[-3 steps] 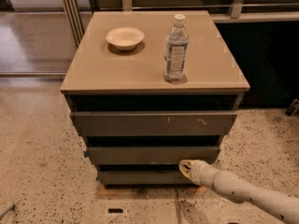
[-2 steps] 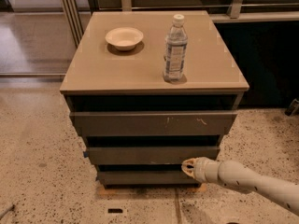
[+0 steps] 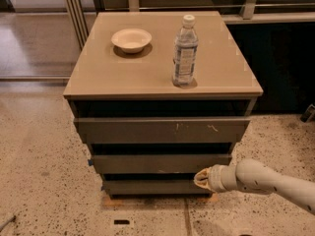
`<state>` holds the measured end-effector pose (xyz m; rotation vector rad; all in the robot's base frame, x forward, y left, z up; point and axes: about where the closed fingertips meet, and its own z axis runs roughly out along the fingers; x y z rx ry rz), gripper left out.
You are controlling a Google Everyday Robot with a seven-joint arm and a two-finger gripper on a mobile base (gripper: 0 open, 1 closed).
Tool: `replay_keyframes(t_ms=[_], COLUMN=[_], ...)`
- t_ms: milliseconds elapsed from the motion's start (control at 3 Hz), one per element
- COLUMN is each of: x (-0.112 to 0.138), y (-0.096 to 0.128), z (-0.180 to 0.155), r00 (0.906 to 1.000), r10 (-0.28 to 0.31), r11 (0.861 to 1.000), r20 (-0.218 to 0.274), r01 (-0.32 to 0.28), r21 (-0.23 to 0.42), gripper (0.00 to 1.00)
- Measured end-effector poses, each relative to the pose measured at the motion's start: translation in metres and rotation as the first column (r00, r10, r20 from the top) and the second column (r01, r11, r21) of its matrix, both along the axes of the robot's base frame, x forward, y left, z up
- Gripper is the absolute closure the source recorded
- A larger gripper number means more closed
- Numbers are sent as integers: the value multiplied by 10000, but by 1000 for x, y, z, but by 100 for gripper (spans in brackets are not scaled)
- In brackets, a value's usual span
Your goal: Close middle drawer
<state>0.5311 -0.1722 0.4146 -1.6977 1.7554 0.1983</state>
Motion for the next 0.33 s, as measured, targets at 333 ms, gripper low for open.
replay_keyframes(t_ms=[333], x=[0], y=[0], z=[0], r00=[10000], r10=[0], r11=[10000], r20=[0], r01=[0], r21=[0], gripper=[100])
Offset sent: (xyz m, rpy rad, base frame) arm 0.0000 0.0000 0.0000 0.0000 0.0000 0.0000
